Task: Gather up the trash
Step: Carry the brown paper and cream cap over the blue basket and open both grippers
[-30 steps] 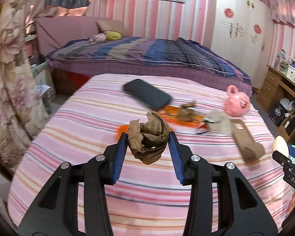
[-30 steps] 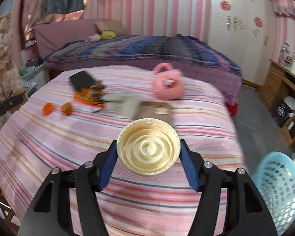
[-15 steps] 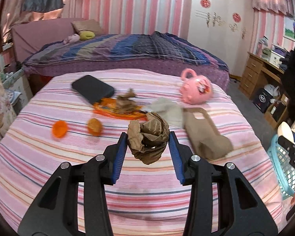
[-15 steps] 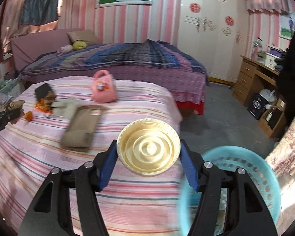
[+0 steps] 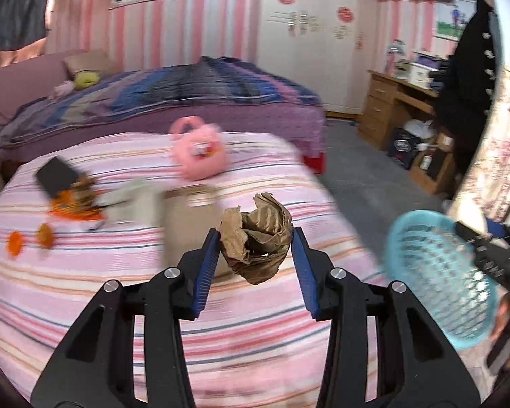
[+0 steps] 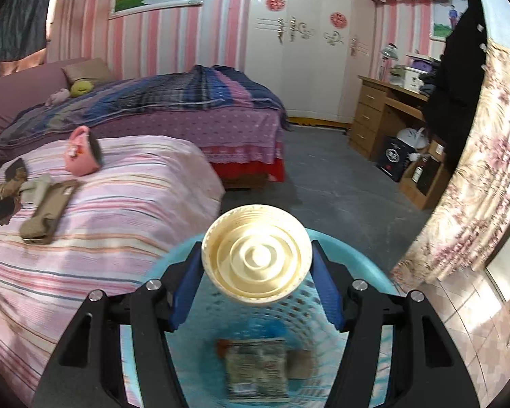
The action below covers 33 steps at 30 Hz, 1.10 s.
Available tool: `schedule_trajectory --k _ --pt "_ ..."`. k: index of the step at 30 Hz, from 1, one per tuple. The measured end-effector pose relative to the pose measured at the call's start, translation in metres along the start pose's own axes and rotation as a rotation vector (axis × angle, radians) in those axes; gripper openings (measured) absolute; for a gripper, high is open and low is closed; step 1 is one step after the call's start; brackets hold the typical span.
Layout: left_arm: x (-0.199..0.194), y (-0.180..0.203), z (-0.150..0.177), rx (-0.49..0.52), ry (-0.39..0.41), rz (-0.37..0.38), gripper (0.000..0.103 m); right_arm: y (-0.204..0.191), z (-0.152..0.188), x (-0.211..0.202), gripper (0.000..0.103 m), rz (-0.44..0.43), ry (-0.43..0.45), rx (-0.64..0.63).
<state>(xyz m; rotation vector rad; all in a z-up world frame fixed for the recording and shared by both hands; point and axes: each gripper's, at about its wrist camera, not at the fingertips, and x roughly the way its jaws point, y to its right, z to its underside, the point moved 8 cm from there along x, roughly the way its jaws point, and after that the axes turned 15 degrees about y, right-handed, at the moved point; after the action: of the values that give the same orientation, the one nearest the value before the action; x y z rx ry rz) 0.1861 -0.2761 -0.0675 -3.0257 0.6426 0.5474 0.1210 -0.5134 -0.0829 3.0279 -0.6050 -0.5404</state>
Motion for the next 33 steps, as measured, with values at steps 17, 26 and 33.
schedule_trajectory --k 17,26,33 --pt "0.037 0.185 0.029 0.076 -0.056 0.281 0.043 0.095 0.025 -0.005 0.061 0.129 -0.019 0.14" --pt "0.037 0.172 0.017 0.102 -0.012 0.202 0.092 0.1 0.025 -0.007 0.061 0.127 -0.013 0.146" --pt "0.041 0.114 0.002 0.07 0.012 0.104 0.097 0.087 0.021 -0.01 0.061 0.108 -0.002 0.135"
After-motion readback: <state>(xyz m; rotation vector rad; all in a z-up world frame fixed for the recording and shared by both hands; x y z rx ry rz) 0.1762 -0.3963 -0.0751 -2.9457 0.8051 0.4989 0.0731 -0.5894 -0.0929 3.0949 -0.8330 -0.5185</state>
